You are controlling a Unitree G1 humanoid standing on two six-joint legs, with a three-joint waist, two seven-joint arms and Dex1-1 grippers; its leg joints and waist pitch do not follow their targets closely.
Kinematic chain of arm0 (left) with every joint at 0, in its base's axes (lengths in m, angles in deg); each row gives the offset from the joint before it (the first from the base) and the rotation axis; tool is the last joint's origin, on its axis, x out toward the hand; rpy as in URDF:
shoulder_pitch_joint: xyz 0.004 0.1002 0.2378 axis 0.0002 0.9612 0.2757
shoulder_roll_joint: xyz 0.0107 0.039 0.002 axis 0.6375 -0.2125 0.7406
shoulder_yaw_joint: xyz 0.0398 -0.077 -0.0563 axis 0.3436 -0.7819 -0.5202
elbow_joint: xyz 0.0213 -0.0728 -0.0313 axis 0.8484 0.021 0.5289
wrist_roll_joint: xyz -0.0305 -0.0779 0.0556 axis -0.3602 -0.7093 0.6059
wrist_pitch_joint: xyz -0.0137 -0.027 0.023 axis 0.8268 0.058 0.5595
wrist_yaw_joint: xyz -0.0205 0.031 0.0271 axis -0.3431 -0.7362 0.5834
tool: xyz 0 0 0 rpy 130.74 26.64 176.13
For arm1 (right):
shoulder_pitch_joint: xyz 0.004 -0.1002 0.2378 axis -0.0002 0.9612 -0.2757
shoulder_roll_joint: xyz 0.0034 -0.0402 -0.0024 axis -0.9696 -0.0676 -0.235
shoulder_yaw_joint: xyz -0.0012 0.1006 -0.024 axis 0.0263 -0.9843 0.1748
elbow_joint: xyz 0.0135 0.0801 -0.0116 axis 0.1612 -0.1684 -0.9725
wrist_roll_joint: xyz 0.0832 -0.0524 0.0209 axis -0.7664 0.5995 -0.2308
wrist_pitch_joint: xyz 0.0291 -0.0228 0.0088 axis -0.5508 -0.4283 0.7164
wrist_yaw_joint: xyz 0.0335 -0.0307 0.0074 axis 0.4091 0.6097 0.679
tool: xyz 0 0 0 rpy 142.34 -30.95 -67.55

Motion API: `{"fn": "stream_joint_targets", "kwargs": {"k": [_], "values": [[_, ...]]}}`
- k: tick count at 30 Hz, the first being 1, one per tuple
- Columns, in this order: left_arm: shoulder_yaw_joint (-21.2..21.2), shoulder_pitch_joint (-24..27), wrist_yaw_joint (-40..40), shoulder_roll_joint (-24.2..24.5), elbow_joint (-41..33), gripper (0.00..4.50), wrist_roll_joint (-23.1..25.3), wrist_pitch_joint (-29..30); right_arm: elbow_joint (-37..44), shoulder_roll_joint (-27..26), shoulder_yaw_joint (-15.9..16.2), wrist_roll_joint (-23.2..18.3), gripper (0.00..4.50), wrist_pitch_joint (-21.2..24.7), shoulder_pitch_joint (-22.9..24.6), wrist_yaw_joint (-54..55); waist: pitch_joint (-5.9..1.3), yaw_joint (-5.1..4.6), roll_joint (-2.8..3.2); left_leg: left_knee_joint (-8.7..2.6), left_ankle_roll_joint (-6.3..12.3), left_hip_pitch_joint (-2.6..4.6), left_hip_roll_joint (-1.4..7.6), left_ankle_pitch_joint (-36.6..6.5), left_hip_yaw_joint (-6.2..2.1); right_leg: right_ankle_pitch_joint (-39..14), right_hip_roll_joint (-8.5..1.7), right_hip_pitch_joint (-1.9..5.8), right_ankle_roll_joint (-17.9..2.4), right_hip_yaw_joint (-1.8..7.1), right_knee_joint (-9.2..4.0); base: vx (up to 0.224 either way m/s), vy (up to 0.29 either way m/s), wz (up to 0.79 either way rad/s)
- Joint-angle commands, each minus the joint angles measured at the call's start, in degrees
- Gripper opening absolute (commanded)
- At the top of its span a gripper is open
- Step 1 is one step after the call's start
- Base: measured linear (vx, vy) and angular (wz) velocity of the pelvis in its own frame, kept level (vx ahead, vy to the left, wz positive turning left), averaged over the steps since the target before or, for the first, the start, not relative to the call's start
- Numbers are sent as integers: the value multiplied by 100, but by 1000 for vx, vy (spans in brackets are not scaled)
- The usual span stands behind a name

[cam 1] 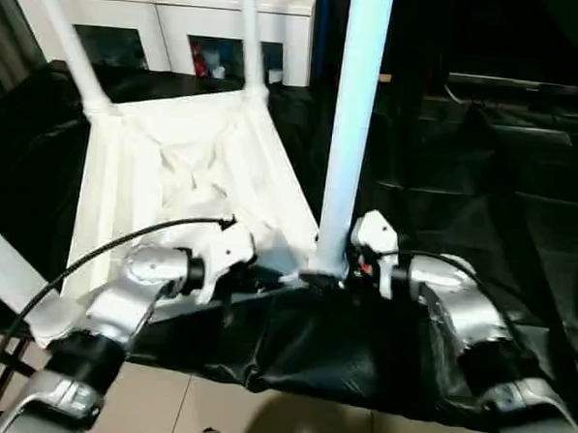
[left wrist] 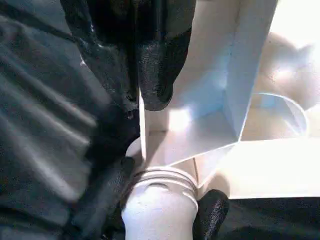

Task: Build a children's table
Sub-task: Rotate leg to tighten

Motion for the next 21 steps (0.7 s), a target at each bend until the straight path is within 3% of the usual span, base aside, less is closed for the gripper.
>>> {"fn": "stream_joint_targets", "kwargs": {"k": [1,6,14,17,19,20,21], "values": [[-51,-64,219,44,-313,0,-242,-115,235,75,189,-112,339,117,45,-302,-380,9,-46,-387,447,45,280,-1041,-43,-1169,-429,327,-1370,239,-396,0,0,0],[-68,-41,285,114,-362,0,-278,-64,337,116,222,-199,289,202,85,-435,-395,75,-41,-381,418,59,285,-933,-39,-1035,-426,318,-1352,249,-376,0,0,0],[-68,-9,227,41,-373,0,-263,31,575,90,262,-224,269,357,247,-519,-385,88,-41,-388,392,46,280,-950,-46,-1107,-427,321,-1302,243,-389,0,0,0],[-69,-173,-365,-200,-95,0,10,56,394,-165,178,-67,267,280,242,183,-366,69,-48,-406,292,60,270,-1123,-55,-1455,-437,319,-1214,250,-433,0,0,0],[-43,-367,-972,-489,213,0,266,130,27,-515,-10,138,267,286,111,1212,-336,27,-55,-427,171,75,246,-1256,-57,-1797,-429,292,-1117,253,-475,0,0,0],[-43,-367,-972,-489,213,0,266,130,27,-515,-10,138,266,286,111,1212,-332,7,-60,-431,91,97,234,-1405,-70,-2160,-449,298,-1020,250,-512,0,0,0],[-1,-497,-1422,-766,389,0,425,219,-234,-820,-191,237,266,349,-6,2064,-349,12,-68,-429,74,101,232,-1392,-81,-2218,-453,313,-979,245,-507,0,0,0]]}}
